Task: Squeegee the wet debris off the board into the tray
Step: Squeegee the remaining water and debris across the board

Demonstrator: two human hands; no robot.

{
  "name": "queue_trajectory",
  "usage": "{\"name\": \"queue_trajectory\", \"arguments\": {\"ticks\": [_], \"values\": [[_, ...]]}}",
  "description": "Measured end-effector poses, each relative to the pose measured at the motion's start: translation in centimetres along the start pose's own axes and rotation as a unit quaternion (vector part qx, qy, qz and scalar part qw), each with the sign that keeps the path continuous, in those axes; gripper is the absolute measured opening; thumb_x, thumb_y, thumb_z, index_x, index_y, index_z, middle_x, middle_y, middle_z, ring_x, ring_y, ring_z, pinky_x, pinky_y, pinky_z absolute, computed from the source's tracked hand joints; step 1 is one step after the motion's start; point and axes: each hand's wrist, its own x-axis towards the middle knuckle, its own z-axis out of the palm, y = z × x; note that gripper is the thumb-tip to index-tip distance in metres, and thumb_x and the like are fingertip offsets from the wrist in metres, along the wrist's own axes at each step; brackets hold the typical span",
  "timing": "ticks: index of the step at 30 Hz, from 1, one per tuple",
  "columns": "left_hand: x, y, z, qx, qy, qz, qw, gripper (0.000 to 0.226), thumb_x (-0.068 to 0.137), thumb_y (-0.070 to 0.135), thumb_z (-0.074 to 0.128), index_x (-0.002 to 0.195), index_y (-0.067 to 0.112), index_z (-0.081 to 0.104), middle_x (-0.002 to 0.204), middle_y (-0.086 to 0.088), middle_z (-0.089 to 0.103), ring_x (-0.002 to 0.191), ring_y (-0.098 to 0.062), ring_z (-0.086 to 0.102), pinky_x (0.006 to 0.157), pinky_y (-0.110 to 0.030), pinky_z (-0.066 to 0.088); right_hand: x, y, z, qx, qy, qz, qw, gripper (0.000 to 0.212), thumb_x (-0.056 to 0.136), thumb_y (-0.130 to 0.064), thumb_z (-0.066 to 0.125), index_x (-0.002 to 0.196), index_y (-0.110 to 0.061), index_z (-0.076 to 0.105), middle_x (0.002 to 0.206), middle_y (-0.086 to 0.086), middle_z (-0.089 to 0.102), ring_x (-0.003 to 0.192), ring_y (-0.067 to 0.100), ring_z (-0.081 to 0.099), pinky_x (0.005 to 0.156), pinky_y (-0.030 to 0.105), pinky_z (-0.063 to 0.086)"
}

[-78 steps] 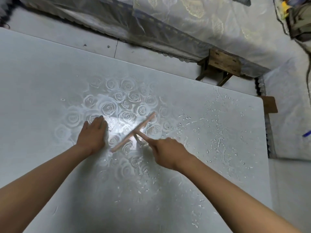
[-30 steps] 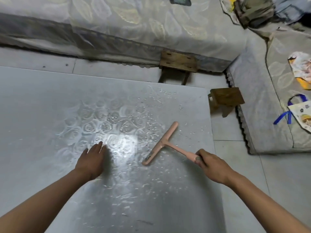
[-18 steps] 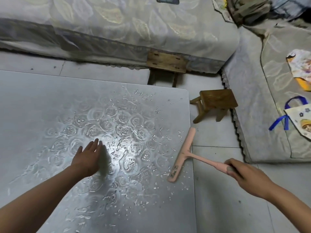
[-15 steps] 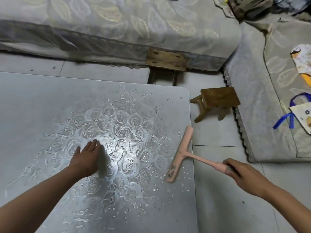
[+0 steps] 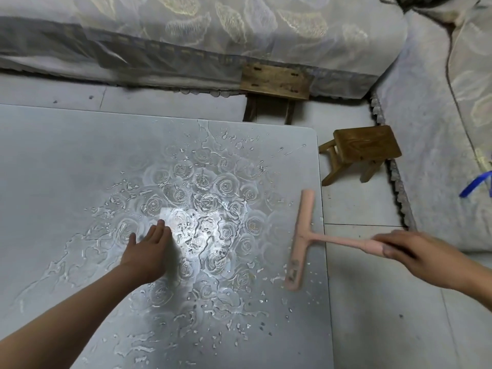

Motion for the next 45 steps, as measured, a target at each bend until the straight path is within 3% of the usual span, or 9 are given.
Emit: {"name": "queue_trajectory", "arguments": {"ticks": [9, 12, 15, 22, 30, 34, 38, 41, 45], "values": [[0.1, -0.4, -0.7, 0.027, -0.009, 0.024, 0.999, 0.076, 0.093, 0.019, 0.043, 0.152, 0.009, -0.004, 0.159, -0.012, -0.016, 0.149, -0.023, 0.003, 0.119, -0.048, 0.005, 5.9, -13.2, 5.1, -0.045, 0.053, -0.098, 0.993, 0.043, 0.096, -0.019, 0.044, 0.136, -0.034, 0.044, 0.111, -0.005, 0.054, 0.1, 0.02, 0.057, 0.075, 0.034, 0.043], [-0.1, -0.6, -0.9, 0.025, -0.013, 0.033, 0.999, 0.071, 0.095, 0.022, 0.039, 0.152, 0.008, -0.002, 0.159, -0.013, -0.017, 0.149, -0.024, 0.003, 0.12, -0.047, 0.005, 3.1, -11.1, 3.1, 0.006, 0.075, -0.09, 0.993, 0.037, 0.095, -0.03, 0.048, 0.129, -0.044, 0.05, 0.096, -0.018, 0.054, 0.089, 0.012, 0.059, 0.063, 0.03, 0.043], [-0.2, -0.5, -1.3, 0.03, -0.022, 0.038, 0.999, 0.07, 0.096, 0.024, 0.038, 0.151, 0.008, 0.0, 0.159, -0.014, -0.016, 0.149, -0.026, 0.005, 0.119, -0.048, 0.004, -1.7, -5.8, 2.1, 0.029, 0.055, -0.017, 0.998, 0.038, 0.093, -0.058, 0.028, 0.124, -0.053, 0.049, 0.085, -0.026, 0.05, 0.075, -0.001, 0.053, 0.056, 0.023, 0.04], [-0.6, 0.7, -2.3, 0.009, -0.019, 0.019, 1.0, 0.066, 0.097, 0.027, 0.034, 0.15, -0.002, 0.006, 0.158, -0.019, -0.009, 0.147, -0.031, 0.01, 0.119, -0.049, 0.006, -8.9, -2.7, 8.4, 0.035, 0.017, 0.134, 0.99, 0.035, 0.094, -0.024, 0.053, 0.128, -0.034, 0.058, 0.084, -0.018, 0.051, 0.074, 0.01, 0.058, 0.061, 0.035, 0.048], [-2.0, 0.2, -0.5, -0.105, 0.08, 0.017, 0.991, 0.068, 0.094, 0.018, 0.044, 0.151, 0.006, 0.008, 0.16, -0.01, -0.005, 0.148, -0.025, 0.007, 0.118, -0.049, 0.007, -3.4, -11.4, 10.3, 0.027, 0.086, 0.043, 0.995, 0.039, 0.1, -0.03, 0.041, 0.138, -0.034, 0.046, 0.105, -0.007, 0.055, 0.092, 0.019, 0.06, 0.065, 0.029, 0.038], [-4.1, 1.5, 1.4, -0.088, 0.124, 0.007, 0.988, 0.074, 0.094, 0.012, 0.044, 0.153, 0.011, 0.0, 0.16, -0.009, -0.008, 0.148, -0.024, 0.005, 0.119, -0.046, 0.007, -9.0, -6.0, 8.6, 0.083, 0.07, 0.088, 0.99, 0.038, 0.096, -0.031, 0.048, 0.133, -0.039, 0.05, 0.089, -0.016, 0.05, 0.077, 0.008, 0.057, 0.057, 0.024, 0.04], [-6.7, 5.3, 3.3, -0.092, 0.108, -0.006, 0.99, 0.082, 0.088, 0.015, 0.049, 0.153, 0.013, -0.001, 0.16, -0.009, -0.006, 0.148, -0.023, 0.003, 0.119, -0.045, 0.007, -13.2, -1.9, 10.2, -0.001, 0.036, 0.144, 0.989, 0.039, 0.095, -0.035, 0.05, 0.133, -0.041, 0.05, 0.101, -0.013, 0.055, 0.089, 0.009, 0.064, 0.06, 0.024, 0.045], [-7.7, 8.4, 4.4, -0.103, 0.109, -0.022, 0.988, 0.079, 0.09, 0.015, 0.047, 0.153, 0.014, -0.001, 0.161, -0.009, -0.005, 0.149, -0.022, 0.003, 0.119, -0.044, 0.007, -12.0, -3.9, 12.1, 0.028, 0.037, 0.099, 0.994, 0.037, 0.09, -0.013, 0.053, 0.124, -0.022, 0.065, 0.089, 0.004, 0.061, 0.071, 0.024, 0.067, 0.051, 0.034, 0.049], [-8.5, 12.8, 5.2, -0.114, 0.097, -0.045, 0.988, 0.078, 0.09, 0.014, 0.045, 0.153, 0.013, -0.001, 0.161, -0.008, -0.004, 0.149, -0.022, 0.001, 0.119, -0.043, 0.008, -7.2, -7.6, 12.7, 0.021, 0.086, 0.042, 0.995, 0.052, 0.094, -0.014, 0.044, 0.143, -0.032, 0.038, 0.11, 0.001, 0.054, 0.092, 0.026, 0.06, 0.064, 0.032, 0.039]]}}
